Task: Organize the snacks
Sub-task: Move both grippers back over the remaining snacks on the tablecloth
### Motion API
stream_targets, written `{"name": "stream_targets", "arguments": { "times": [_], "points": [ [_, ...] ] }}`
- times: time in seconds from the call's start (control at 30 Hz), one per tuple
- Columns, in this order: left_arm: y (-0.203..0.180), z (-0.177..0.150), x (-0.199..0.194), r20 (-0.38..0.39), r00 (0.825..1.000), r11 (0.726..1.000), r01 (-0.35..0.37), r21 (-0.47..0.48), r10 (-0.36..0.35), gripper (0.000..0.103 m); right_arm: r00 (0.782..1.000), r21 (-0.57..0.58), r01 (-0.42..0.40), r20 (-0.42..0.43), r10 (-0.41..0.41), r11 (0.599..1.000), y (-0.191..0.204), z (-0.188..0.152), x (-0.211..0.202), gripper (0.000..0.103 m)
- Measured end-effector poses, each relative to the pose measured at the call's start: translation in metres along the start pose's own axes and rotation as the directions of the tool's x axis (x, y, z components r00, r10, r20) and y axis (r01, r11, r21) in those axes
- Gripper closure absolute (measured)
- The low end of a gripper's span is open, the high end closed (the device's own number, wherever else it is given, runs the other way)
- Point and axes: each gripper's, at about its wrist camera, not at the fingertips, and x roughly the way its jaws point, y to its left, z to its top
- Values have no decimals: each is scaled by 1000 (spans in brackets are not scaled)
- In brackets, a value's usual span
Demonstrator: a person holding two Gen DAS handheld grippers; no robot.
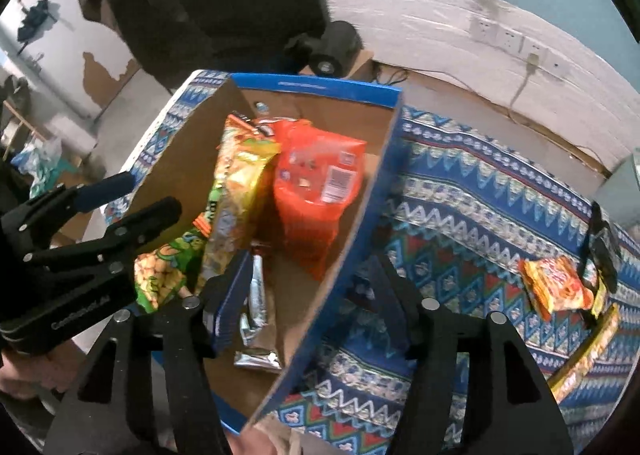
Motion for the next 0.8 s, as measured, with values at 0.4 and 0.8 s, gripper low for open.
{"name": "stream_targets", "arguments": {
  "times": [0.4,0.8],
  "points": [
    [-55,6,-7,21,999,993,33,113,-35,36,998,68,66,16,-67,996,-42,-18,-23,36],
    [-106,14,-7,-2,993,981,118,156,-119,28,985,181,167,19,-174,969,-107,-44,-48,32]
  ]
}}
